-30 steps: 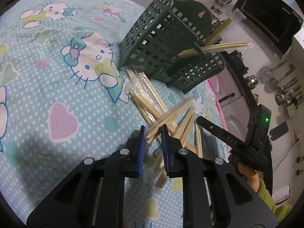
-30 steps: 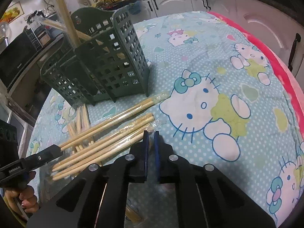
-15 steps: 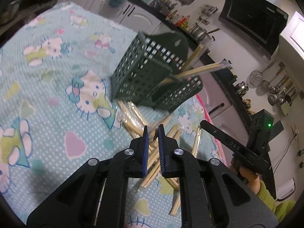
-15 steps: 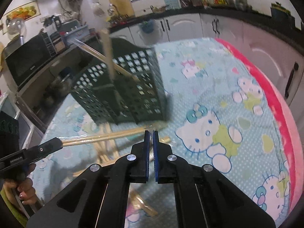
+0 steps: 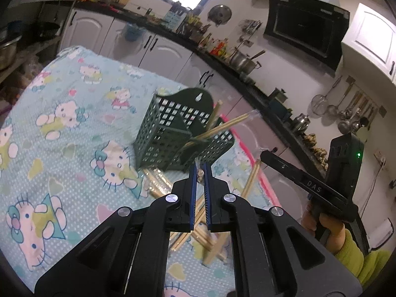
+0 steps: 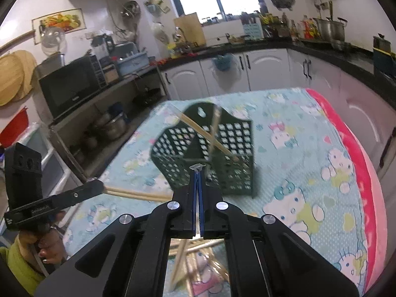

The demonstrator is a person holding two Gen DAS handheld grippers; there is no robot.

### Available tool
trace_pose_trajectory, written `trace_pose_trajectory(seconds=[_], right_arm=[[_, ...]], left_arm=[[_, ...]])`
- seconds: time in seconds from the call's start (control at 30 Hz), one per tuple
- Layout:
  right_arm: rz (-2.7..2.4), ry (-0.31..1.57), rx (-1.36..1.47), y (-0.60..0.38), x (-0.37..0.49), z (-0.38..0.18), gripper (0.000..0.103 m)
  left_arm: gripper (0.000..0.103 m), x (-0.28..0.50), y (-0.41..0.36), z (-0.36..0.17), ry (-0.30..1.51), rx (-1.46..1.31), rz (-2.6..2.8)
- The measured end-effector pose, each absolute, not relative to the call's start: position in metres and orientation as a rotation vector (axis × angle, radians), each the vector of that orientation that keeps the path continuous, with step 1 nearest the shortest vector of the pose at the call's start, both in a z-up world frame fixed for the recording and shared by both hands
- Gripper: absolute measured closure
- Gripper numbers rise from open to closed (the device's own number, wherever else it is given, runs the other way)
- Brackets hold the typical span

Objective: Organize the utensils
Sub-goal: 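Lift the chopstick with the left tool and carry it above the caddy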

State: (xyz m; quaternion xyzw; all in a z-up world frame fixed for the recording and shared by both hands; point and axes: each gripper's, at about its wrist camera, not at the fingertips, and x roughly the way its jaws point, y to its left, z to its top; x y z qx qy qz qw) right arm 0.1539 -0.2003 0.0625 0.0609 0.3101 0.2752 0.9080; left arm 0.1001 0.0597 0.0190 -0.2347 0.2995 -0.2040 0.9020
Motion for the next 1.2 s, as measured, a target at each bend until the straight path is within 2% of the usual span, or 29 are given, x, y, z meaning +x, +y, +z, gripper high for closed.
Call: trace_pose_trajectory(seconds=[0.8,1.2], right_arm=[[0.648,0.405,0.101,-0.166,0.159,0.168,0.102],[0.681,0.334,0.077,-0.132,0.181,0.204,0.102]], left_arm=[[0.1,0.107,0.065,0.132,0.389,-0.421,-0.426],[0.1,0.129,0.095,0.163,0.344,-0.422,-0.345]])
